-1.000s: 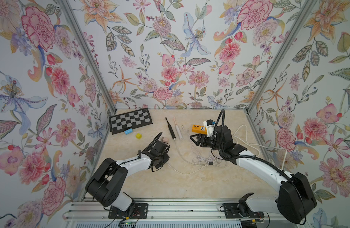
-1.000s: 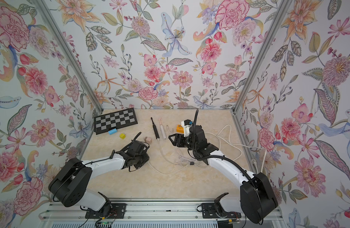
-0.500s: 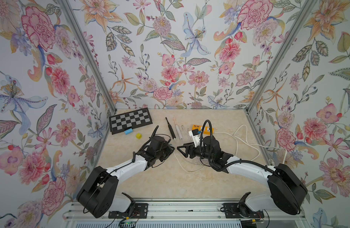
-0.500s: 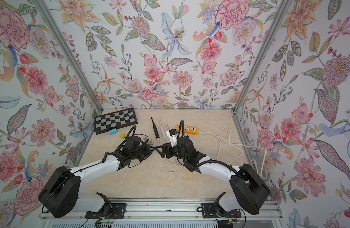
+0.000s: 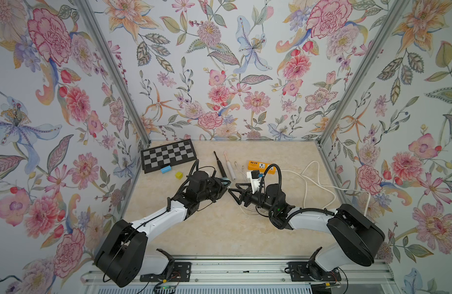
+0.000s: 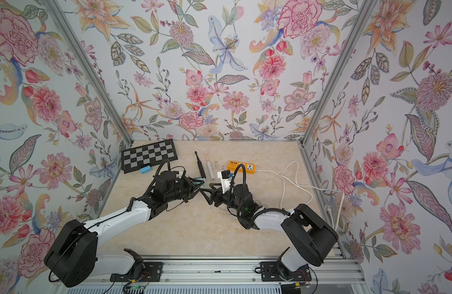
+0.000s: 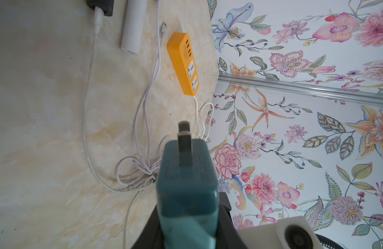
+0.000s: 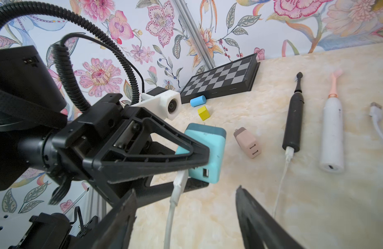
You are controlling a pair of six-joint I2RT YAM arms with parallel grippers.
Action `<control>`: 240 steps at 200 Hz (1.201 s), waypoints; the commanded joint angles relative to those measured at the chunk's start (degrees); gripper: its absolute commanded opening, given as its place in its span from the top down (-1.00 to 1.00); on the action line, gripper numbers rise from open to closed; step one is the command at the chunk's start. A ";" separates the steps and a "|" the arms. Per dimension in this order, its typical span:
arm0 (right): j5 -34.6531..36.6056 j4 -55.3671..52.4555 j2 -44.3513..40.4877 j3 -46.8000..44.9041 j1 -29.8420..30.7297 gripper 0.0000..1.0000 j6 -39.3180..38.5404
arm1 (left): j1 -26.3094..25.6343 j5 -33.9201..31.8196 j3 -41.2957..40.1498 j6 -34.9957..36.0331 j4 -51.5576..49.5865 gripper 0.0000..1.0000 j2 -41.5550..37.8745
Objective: Charge the electric toothbrush
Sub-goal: Pick up the plug from the center of the board.
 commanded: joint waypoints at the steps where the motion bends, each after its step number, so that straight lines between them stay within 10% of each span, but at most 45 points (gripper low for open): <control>1: 1.78 0.89 2.06 3.70 0.27 -0.42 -1.97 | 0.55 0.06 0.92 -1.83 1.81 0.80 -1.81; 92: -0.11 7.86 10.34 8.63 0.30 -0.38 -0.61 | 0.37 -0.71 0.24 -3.13 4.13 0.78 -2.85; 207: -4.89 6.83 11.89 10.49 0.08 0.97 2.19 | 0.36 -2.47 -0.01 -2.25 4.50 0.71 -2.94; 240: -5.55 6.56 11.09 10.65 0.00 1.00 2.98 | 0.44 -2.97 0.12 -1.17 5.52 0.31 -2.37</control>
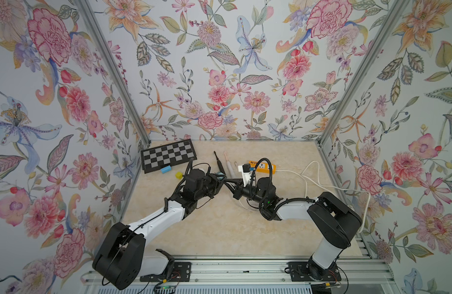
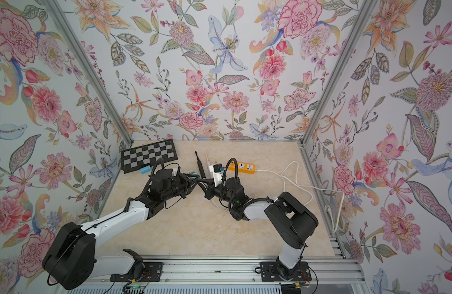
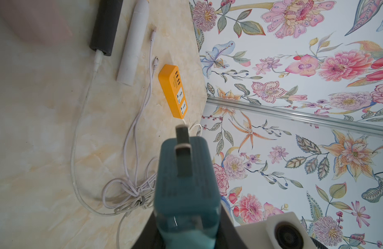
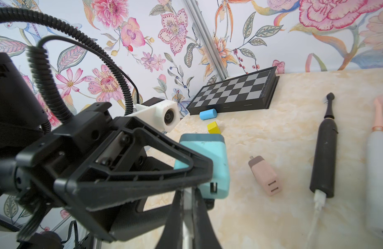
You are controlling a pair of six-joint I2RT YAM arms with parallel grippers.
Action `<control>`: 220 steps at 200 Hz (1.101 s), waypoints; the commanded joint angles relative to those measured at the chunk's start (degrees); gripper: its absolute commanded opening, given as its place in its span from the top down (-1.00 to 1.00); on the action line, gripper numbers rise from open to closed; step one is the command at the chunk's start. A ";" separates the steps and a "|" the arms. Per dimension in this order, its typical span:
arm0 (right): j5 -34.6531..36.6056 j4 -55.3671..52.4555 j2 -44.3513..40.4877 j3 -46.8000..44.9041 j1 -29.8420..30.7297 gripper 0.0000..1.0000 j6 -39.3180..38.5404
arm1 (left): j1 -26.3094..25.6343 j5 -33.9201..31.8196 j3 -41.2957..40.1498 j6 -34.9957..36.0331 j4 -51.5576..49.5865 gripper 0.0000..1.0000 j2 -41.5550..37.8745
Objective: Charge the electric toothbrush
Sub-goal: Pick up the plug from the center of the board.
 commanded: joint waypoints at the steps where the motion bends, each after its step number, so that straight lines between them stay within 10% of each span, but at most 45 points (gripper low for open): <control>1: -1.66 0.34 -0.11 1.49 0.11 1.00 2.92 | -0.95 1.84 0.16 1.52 3.33 0.29 -1.08; 28: -1.09 -1.28 -1.94 1.31 -0.31 1.00 2.96 | 0.28 -0.59 0.52 5.09 1.28 -0.42 -1.79; 86: -1.77 -3.49 -6.15 0.43 -0.89 1.00 2.26 | 6.15 -3.07 -0.19 10.78 -6.49 -0.52 -5.68; 220: -2.95 -3.99 -3.71 3.00 0.52 1.00 0.97 | 6.31 5.75 -1.73 6.32 1.75 0.44 -1.63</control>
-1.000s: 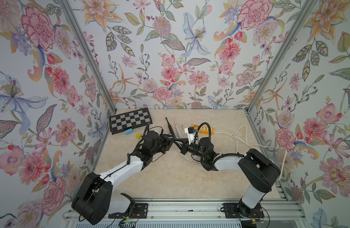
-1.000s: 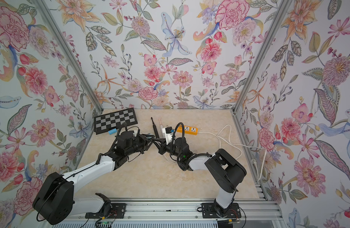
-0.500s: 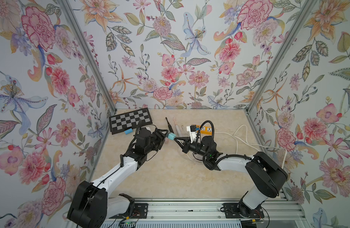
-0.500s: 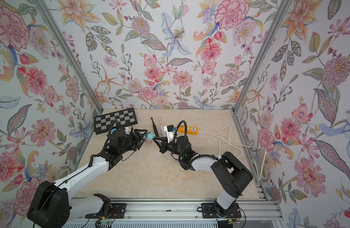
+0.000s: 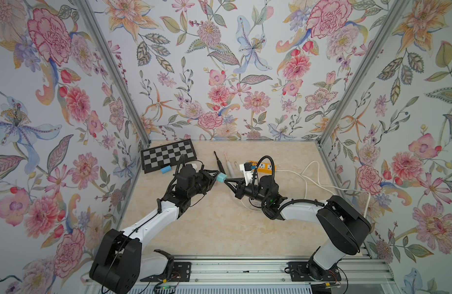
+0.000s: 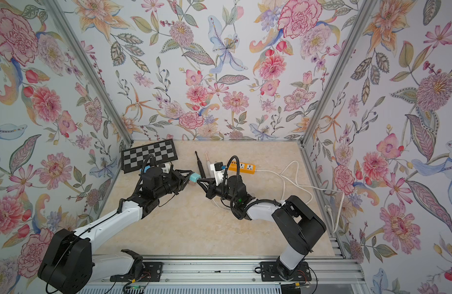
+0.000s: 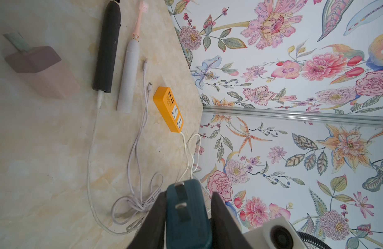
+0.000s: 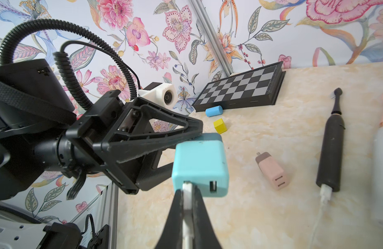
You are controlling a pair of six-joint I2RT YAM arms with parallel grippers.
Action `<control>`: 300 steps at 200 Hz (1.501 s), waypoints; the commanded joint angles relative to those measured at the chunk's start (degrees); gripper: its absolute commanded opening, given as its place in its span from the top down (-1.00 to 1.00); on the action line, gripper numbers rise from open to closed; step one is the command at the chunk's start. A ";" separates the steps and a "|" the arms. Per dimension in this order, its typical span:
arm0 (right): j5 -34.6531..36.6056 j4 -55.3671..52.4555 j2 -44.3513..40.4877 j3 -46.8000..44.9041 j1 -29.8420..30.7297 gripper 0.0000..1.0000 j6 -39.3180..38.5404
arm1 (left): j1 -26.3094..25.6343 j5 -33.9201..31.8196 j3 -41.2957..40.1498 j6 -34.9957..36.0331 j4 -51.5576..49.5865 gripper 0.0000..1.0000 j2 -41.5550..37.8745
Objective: Charge the electric toothbrush
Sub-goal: Pick up the plug from the center of the board.
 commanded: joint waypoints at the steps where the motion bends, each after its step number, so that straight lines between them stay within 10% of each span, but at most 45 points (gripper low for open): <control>1: -0.86 2.09 0.88 2.89 0.91 1.00 0.23 | 0.15 2.90 -1.08 -0.71 2.16 0.45 1.11; 48: 2.19 -0.93 -0.28 2.87 2.52 0.54 -5.27 | 0.15 4.13 -1.29 -0.69 3.83 1.00 1.91; 72: 8.34 -1.19 -2.08 0.84 2.85 -0.05 -6.99 | 0.15 4.23 -1.14 -0.46 3.64 1.00 1.87; 118: 11.43 5.66 -1.42 -2.10 2.86 -0.42 -7.18 | 0.16 4.71 -0.90 -0.76 4.71 1.00 1.78; 203: 7.90 9.96 2.48 -2.09 0.72 -0.49 -8.20 | 0.15 5.49 -0.96 -0.81 5.95 1.00 0.77; 300: 3.82 10.17 4.98 1.71 0.70 0.05 -9.54 | 0.06 5.67 -0.82 -1.32 6.11 1.00 0.75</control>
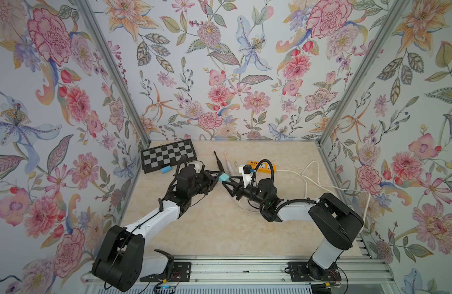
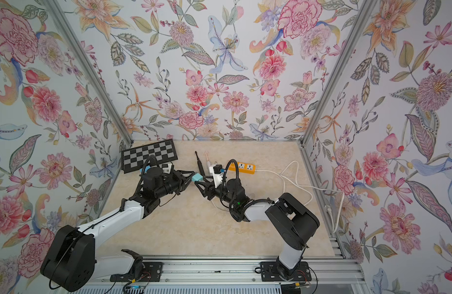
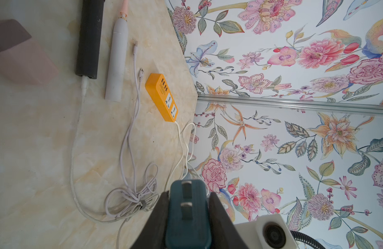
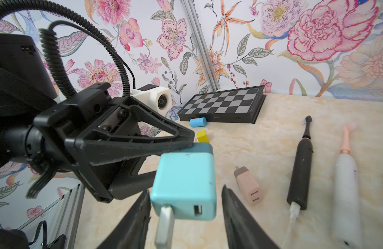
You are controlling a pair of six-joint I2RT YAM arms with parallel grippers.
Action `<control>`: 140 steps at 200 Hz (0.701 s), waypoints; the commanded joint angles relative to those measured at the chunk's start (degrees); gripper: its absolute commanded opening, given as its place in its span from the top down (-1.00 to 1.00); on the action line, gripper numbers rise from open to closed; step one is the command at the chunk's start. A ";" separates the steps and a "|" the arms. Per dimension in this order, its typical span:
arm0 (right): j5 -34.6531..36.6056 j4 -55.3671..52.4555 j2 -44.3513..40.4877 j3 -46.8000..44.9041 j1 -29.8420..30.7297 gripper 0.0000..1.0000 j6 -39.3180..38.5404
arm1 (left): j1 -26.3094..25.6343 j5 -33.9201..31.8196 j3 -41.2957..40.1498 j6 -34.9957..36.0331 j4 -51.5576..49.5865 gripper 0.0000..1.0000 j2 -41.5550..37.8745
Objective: Charge the electric toothbrush
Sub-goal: Pick up the plug from the center of the board.
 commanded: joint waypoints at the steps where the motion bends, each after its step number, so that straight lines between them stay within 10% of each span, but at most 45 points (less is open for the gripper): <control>1: -1.52 2.44 1.18 2.82 0.02 0.06 -0.91 | -0.29 0.75 -0.19 -0.67 2.01 1.00 -0.99; 35: -1.76 1.43 1.34 3.68 -0.08 0.37 -1.13 | -0.29 0.98 -0.41 -0.87 2.39 0.99 -0.85; 67: -0.08 -4.42 -0.97 4.14 -0.58 0.52 -1.41 | 0.20 -2.89 0.19 3.36 0.69 -0.42 -2.09; 140: -2.28 -86.22 2.89 38.33 -17.07 0.70 -2.92 | 2.39 -35.09 16.56 58.60 -34.02 -0.75 -12.24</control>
